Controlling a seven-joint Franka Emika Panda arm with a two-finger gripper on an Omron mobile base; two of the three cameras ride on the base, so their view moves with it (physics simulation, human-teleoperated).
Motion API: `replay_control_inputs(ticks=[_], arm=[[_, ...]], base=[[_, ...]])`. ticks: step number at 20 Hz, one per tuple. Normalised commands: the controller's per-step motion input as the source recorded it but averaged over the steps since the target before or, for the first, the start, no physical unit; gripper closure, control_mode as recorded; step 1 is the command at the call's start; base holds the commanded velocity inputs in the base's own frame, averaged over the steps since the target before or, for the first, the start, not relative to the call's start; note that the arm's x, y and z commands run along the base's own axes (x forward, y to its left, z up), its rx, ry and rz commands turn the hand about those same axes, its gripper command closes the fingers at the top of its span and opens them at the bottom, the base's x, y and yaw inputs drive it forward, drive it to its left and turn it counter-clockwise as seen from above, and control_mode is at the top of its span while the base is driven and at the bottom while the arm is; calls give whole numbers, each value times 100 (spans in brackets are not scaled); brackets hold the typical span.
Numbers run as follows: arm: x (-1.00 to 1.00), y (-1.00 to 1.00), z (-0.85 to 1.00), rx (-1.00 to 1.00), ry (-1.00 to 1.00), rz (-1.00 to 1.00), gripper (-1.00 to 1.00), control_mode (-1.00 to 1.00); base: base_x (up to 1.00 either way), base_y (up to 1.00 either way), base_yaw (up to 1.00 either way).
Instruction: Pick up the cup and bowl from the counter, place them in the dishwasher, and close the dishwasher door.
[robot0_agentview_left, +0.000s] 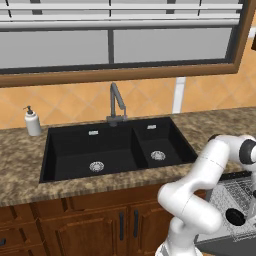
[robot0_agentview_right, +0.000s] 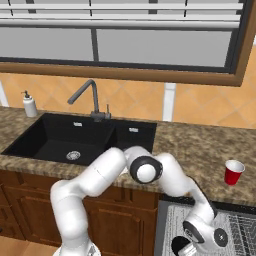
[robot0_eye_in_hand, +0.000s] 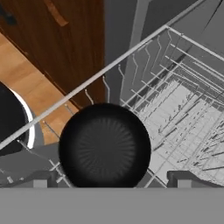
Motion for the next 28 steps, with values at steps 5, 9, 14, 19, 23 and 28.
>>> replay_control_inputs(ticks=[5, 9, 14, 19, 23, 28], arm=[[-1, -34, 100, 0, -1, 0, -100, -100], [-1, -42, 100, 0, -2, 0, -100, -100], [-11, -11, 100, 0, -4, 6, -100, -100], [-3, 0, 100, -6, -20, 6, -100, -100], [26, -1, 100, -17, -42, 7, -100, -100], [46, -18, 100, -27, -22, 7, -100, -100]], base=[[0, 0, 0], [0, 0, 0], [0, 0, 0], [0, 0, 0], [0, 0, 0], [0, 0, 0]])
